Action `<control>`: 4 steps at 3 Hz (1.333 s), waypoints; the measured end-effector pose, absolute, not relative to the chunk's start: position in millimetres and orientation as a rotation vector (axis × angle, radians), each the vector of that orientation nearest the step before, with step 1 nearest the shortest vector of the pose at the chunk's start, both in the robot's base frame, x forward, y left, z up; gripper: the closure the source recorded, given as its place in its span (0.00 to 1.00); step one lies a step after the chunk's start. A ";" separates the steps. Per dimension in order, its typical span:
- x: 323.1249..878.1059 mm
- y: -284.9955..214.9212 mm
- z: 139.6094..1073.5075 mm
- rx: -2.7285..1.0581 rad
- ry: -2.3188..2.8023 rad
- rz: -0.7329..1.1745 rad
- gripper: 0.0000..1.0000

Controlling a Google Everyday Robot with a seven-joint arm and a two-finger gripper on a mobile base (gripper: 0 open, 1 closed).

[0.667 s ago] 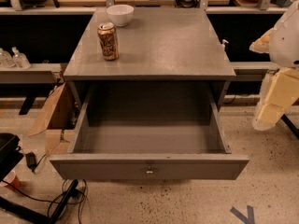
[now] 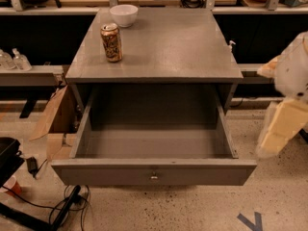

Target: Close top drawer

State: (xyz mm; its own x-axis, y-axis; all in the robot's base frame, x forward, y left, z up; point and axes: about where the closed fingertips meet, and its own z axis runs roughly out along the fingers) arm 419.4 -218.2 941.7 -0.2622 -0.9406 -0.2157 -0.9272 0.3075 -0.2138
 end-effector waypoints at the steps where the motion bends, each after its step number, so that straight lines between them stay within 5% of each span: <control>1: 385.5 -217.2 900.8 -1.615 2.316 -0.060 0.24; 4: 309.6 -221.8 742.1 -1.541 2.330 0.032 0.92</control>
Offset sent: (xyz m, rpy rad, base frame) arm -0.1398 -0.0099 -0.1853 0.0566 0.0440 -0.1756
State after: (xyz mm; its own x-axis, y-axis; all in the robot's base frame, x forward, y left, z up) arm 309.6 -221.8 742.1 -0.3500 -0.8885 -0.2967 -0.8964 0.4096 -0.1693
